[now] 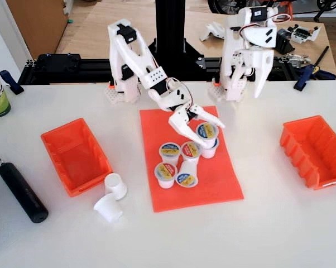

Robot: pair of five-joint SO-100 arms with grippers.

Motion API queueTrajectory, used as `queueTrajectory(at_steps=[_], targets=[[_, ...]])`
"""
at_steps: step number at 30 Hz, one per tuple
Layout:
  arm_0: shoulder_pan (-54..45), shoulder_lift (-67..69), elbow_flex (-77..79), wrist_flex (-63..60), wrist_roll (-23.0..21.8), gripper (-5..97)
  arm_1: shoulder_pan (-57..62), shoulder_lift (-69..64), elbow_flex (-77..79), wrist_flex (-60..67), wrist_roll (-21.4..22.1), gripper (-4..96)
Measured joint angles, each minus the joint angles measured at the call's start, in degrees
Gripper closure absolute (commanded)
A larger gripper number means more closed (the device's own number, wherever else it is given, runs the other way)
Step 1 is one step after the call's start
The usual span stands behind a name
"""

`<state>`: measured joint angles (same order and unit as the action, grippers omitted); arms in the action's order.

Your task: Sort the coffee pods, blue into left, red into right

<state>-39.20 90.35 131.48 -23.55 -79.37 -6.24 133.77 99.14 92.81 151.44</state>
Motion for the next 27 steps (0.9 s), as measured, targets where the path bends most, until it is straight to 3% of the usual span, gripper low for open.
queueTrajectory(at_steps=[27], targets=[[-0.70, -2.29, 0.00, -4.13, 0.00, 72, 1.32, 0.00, 3.43, -3.96, -1.05, 55.2]])
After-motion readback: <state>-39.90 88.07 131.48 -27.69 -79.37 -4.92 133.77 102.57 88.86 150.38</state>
